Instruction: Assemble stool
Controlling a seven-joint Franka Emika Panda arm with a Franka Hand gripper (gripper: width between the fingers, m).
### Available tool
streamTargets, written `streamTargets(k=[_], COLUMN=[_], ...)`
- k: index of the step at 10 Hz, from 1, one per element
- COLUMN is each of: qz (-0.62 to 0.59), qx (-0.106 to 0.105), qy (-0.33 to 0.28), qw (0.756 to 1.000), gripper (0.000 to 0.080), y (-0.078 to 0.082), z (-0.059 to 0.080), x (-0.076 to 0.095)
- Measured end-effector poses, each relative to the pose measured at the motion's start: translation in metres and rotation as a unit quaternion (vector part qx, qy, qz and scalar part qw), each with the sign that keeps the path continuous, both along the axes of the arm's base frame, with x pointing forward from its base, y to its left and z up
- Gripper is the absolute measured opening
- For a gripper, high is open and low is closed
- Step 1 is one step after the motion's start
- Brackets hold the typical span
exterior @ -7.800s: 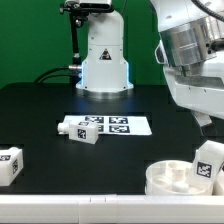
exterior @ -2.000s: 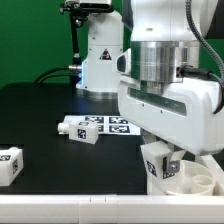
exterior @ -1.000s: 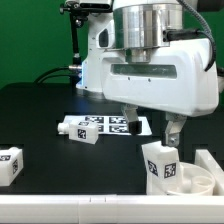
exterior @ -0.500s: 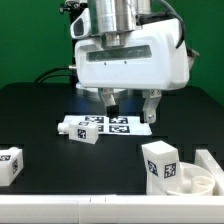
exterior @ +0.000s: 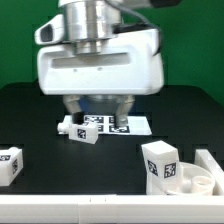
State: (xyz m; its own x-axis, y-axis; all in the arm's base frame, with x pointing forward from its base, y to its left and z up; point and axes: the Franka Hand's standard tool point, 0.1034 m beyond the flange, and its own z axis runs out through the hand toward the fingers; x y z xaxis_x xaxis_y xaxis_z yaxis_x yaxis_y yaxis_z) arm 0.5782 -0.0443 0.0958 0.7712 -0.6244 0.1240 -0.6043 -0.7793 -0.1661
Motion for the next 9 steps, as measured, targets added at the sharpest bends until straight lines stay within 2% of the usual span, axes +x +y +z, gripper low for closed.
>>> streamTargets(k=[1,5,7,9], qz=[0.003,0.004,0.079,0.091], qx=[0.003,0.002,-0.013,-0.019], qy=[0.001,0.002,-0.002,-0.009], qw=[1.0,1.0,0.997,0.996], gripper=[0.0649,0.0649,0.0649,0.0649], y=[0.0054,0.005,0.0023,0.0034], z=[0.0014,0.0003,0.0013,0.0039], x=[0.0021,0.0017,-0.002,-0.0065])
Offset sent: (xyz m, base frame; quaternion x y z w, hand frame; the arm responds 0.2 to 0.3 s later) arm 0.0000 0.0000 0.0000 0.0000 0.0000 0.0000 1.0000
